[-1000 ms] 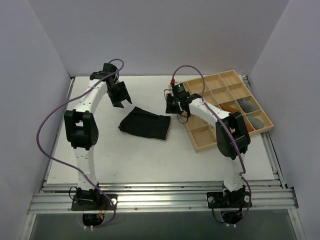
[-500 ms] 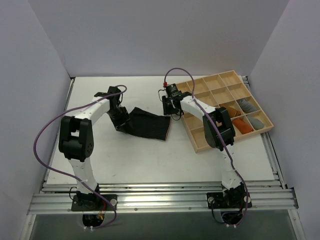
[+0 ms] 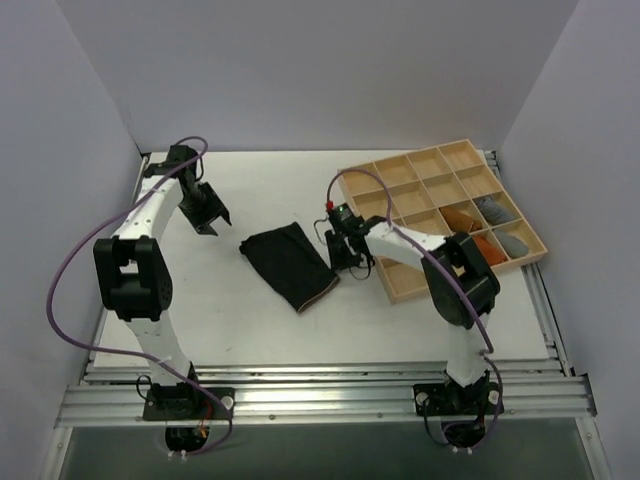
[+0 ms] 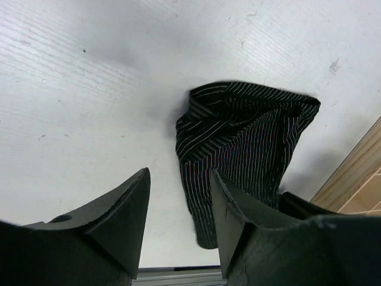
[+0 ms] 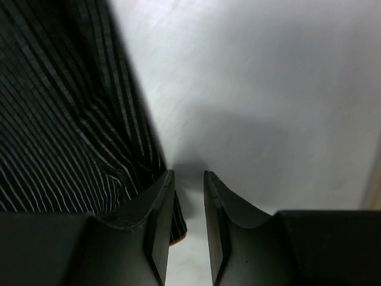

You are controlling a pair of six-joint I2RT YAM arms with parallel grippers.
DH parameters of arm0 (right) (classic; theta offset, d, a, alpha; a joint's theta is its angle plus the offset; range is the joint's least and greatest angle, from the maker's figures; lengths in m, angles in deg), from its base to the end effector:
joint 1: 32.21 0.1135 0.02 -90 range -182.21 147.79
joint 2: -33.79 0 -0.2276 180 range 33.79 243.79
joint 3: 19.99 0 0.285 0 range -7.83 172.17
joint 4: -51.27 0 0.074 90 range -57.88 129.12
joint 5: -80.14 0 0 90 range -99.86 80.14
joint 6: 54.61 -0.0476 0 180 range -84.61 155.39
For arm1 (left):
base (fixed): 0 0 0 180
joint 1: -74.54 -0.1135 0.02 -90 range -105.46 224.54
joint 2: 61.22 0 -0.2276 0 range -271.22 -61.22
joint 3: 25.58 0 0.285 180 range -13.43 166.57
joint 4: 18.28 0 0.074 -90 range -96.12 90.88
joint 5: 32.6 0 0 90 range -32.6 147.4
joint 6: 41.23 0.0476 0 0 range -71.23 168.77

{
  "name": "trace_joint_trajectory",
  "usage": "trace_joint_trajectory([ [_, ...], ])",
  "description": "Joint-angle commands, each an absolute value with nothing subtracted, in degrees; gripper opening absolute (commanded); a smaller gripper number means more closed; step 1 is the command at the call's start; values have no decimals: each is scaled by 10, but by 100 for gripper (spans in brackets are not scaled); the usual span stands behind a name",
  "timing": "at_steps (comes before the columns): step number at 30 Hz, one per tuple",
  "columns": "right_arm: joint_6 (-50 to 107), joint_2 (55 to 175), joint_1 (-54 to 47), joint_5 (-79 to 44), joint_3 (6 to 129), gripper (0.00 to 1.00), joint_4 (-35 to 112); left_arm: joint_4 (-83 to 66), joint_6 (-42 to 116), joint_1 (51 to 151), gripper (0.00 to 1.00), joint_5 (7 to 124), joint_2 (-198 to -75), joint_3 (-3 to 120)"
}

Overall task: Roll the underwear
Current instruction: Fold the underwear

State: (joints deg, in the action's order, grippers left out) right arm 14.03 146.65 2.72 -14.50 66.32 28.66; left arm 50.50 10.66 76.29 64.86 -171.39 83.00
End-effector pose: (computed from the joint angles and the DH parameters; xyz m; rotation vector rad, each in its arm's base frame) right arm 0.3608 0.2567 0.1040 -0.3326 2.4768 0.5281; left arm 0.4237 -0.0191 0.2051 -0.8568 2.7119 -0.3420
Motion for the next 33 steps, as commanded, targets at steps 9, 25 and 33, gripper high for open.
trace_joint_trajectory([
  [9, 53, 1325, 117, -129, 630, 24, 226, 500, 134, 769, 54, 672, -1595, 705],
  [25, 143, 1564, 87, -266, 934, 24, 251, 461, 122, 768, 53, 738, -1590, 644],
  [33, 124, 1616, 75, -252, 935, 22, 276, 407, 134, 768, 53, 771, -1595, 645],
])
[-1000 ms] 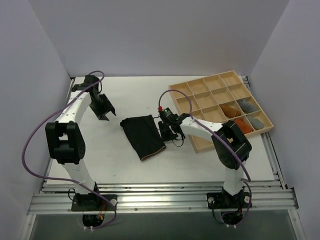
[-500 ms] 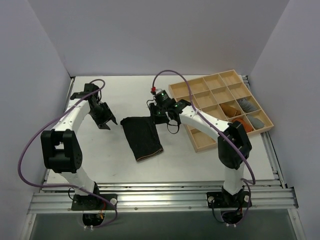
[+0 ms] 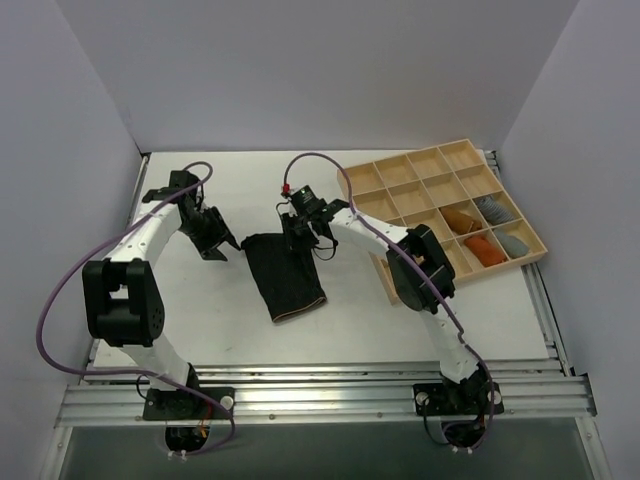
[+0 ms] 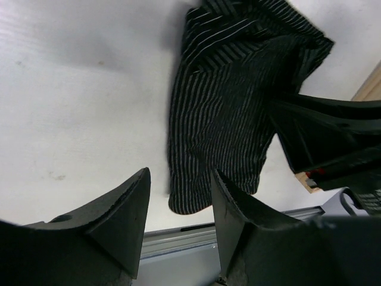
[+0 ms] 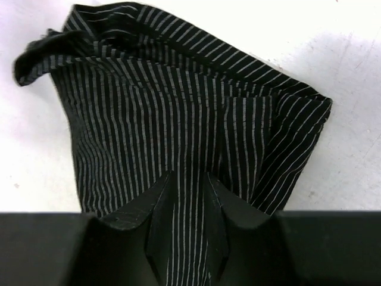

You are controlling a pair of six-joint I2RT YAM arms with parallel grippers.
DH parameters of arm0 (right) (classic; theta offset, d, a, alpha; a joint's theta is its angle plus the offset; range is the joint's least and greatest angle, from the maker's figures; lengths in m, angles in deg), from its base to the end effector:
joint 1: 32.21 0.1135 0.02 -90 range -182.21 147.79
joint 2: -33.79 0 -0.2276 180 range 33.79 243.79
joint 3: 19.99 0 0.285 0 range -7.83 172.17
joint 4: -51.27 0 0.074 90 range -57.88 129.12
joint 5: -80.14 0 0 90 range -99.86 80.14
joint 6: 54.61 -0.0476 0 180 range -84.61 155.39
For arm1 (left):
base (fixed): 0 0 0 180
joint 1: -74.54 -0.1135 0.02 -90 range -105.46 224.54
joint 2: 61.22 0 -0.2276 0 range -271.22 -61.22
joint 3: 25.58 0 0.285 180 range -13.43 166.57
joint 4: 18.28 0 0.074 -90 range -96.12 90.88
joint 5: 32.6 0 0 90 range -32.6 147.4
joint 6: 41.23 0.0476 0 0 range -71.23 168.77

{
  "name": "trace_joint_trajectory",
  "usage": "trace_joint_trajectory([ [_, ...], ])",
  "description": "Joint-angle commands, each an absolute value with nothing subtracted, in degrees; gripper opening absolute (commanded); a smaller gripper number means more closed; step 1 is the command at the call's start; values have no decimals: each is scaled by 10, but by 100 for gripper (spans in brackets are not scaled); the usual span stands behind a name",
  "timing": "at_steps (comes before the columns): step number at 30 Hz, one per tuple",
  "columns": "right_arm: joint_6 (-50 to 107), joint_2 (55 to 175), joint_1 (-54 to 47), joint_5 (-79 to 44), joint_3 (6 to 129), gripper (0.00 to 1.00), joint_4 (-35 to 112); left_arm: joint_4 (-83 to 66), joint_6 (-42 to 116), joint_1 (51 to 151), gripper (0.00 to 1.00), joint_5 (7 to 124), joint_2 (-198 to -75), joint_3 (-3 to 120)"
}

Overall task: Roll the underwear
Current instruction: Fold the underwear

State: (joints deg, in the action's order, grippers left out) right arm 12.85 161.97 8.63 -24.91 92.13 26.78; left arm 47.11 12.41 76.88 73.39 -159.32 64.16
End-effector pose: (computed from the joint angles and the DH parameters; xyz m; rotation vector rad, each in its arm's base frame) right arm 0.3896 0.3531 0.1356 -0.5262 2.3481 0.8510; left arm 0.3667 -0.0281 0.1824 -0.7985 2.8104 -0.5253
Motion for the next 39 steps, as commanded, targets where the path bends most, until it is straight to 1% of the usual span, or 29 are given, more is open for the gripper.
trace_joint_trajectory([
  [1, 124, 1618, 73, -252, 934, 22, 282, 388, 134, 767, 53, 783, -1597, 643],
  [2, 123, 1619, 66, -243, 933, 22, 281, 374, 134, 767, 53, 808, -1600, 641],
  [4, 124, 1619, 60, -233, 933, 22, 281, 344, 134, 767, 53, 823, -1614, 645],
  [9, 122, 1619, 46, -196, 932, 22, 270, 329, 139, 767, 53, 831, -1651, 665],
  [17, 116, 1630, 41, -195, 919, 21, 274, 299, 142, 767, 52, 848, -1686, 678],
  [22, 113, 1623, 41, -193, 917, 20, 272, 287, 148, 767, 48, 853, -1708, 691],
  [25, 112, 1605, 41, -179, 919, 21, 256, 287, 151, 767, 47, 849, -1725, 711],
  [28, 102, 1583, 39, -161, 920, 24, 234, 289, 154, 766, 46, 839, -1747, 733],
  [33, 86, 1519, 45, -164, 878, 24, 230, 285, 150, 758, 46, 837, -1781, 752],
  [36, 82, 1486, 59, -182, 846, 24, 237, 311, 155, 753, 45, 836, -1766, 770],
  [39, 74, 1462, 77, -206, 810, 24, 254, 358, 159, 754, 44, 786, -1728, 769],
])
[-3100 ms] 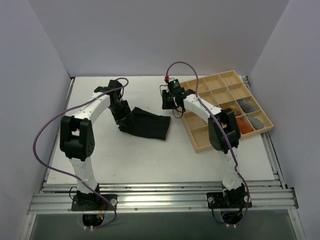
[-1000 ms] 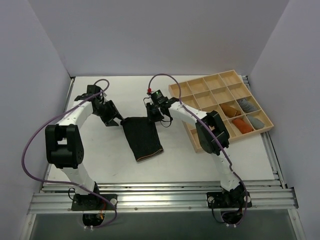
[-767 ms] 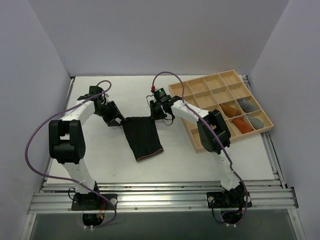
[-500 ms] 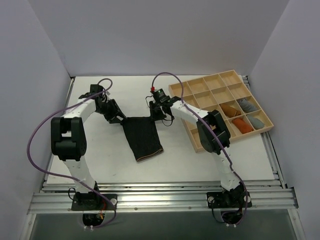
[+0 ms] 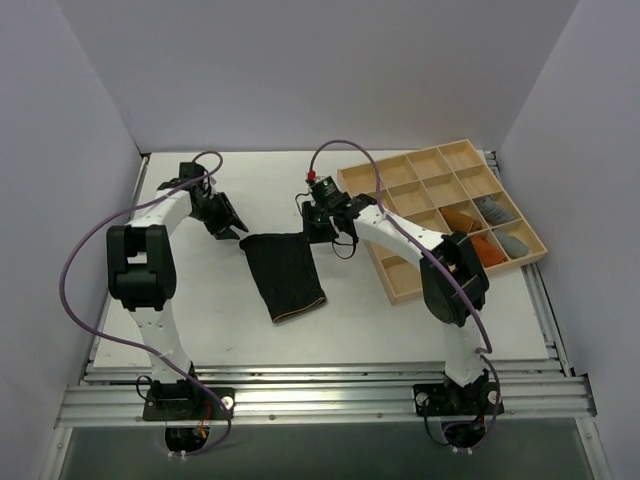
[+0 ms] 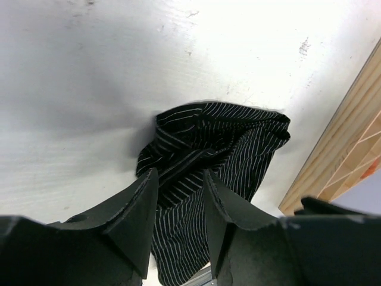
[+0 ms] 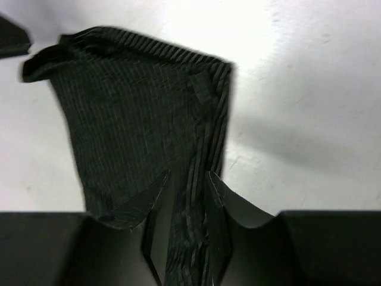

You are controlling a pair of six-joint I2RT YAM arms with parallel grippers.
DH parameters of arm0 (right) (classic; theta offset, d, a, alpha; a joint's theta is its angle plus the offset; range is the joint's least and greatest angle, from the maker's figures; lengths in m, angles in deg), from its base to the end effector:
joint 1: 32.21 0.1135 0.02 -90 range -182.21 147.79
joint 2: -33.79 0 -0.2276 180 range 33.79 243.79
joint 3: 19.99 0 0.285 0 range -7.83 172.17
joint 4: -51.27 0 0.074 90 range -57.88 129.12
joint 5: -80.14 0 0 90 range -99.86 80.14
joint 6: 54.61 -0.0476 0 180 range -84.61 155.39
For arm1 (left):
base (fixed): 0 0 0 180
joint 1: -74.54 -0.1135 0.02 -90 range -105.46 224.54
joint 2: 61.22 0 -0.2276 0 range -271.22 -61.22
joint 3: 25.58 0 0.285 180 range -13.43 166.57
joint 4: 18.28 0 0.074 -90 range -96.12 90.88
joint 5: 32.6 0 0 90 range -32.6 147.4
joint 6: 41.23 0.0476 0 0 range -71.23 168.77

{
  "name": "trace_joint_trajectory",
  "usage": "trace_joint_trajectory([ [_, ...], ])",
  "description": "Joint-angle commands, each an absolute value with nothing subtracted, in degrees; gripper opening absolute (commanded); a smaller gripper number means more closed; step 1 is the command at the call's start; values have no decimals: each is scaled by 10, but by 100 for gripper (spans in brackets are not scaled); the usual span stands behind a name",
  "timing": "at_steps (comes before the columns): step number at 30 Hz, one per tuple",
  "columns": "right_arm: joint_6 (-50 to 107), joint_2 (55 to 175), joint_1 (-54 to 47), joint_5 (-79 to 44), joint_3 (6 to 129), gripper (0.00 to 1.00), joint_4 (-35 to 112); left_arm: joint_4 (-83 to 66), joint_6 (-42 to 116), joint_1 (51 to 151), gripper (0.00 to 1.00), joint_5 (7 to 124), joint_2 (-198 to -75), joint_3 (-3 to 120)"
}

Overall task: Roll the underwear
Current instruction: Fold the underwear

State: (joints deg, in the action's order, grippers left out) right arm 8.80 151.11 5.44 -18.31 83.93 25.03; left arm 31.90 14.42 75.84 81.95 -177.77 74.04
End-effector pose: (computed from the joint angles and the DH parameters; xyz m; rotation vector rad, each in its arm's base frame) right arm 0.3876 0.3079 0.1724 -0.3100 2.3486 0.7400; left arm 0.4394 -0.0298 0.1260 -0.6775 2.7168 -0.7528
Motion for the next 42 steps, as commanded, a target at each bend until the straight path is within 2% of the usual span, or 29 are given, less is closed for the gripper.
trace_joint_trajectory([
  [1, 70, 1459, 85, -218, 800, 24, 265, 368, 159, 754, 44, 766, -1720, 765],
  [6, 54, 1443, 100, -233, 732, 22, 301, 341, 157, 757, 43, 773, -1660, 674],
  [11, 47, 1429, 99, -242, 667, 22, 337, 268, 149, 766, 37, 834, -1649, 603],
  [14, 49, 1433, 100, -244, 649, 22, 342, 238, 134, 769, 37, 857, -1651, 580],
  [36, 41, 1437, 100, -239, 582, 21, 371, 288, 174, 749, 36, 804, -1800, 738],
  [42, 46, 1433, 101, -235, 605, 21, 343, 330, 187, 731, 36, 801, -1815, 784],
])
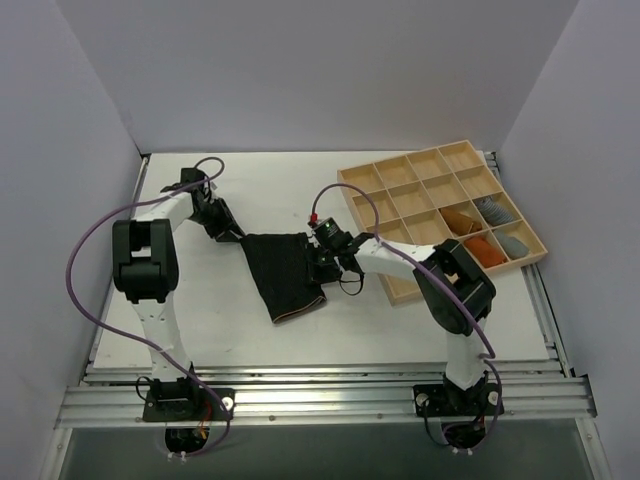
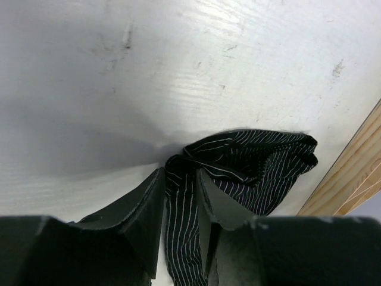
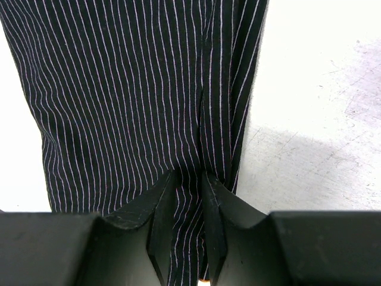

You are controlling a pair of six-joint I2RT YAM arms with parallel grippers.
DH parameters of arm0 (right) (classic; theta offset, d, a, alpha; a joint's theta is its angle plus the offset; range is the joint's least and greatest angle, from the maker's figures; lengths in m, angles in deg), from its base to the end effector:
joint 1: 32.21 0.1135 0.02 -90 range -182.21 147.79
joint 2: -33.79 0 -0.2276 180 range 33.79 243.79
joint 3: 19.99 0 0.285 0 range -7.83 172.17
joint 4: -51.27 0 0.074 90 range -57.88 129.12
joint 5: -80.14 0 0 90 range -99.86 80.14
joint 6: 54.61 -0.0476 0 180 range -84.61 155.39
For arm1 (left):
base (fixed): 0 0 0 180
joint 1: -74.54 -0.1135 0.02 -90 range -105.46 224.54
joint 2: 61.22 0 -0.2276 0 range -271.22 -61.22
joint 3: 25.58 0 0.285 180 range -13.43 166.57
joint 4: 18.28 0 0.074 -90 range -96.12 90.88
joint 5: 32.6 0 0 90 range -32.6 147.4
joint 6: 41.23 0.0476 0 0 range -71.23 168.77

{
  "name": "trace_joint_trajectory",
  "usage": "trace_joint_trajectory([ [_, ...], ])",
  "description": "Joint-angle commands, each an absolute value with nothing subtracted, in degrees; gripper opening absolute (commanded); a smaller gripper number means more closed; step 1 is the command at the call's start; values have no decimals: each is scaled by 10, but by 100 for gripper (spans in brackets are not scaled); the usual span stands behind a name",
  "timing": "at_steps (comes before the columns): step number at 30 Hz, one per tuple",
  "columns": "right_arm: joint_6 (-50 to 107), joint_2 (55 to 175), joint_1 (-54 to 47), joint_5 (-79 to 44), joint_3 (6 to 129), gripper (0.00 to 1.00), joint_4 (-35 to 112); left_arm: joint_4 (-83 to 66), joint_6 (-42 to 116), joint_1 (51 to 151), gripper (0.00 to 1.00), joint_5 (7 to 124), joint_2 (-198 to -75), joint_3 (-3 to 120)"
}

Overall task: Roll the underwear
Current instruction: Fold the underwear

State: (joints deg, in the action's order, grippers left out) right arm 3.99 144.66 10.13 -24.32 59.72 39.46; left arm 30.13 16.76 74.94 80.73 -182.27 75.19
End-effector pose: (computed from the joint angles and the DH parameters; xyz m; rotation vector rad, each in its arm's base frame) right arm 0.3119 0.3003 0.0968 -0.3727 2.4557 0.8992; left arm 0.4474 -0.0220 0.1000 -0.6615 2.7383 -0.7059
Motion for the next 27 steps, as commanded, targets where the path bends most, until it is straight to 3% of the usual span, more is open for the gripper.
trace_joint_trajectory([
  [1, 45, 1431, 100, -230, 612, 21, 336, 333, 186, 730, 36, 788, -1806, 784],
  [11, 59, 1387, 49, -216, 647, 29, 280, 435, 165, 794, 37, 721, -1678, 723],
  [19, 60, 1355, 51, -214, 568, 26, 292, 377, 127, 850, 37, 755, -1650, 608],
  [27, 24, 1352, 92, -223, 522, 25, 330, 422, 138, 850, 37, 730, -1632, 651],
])
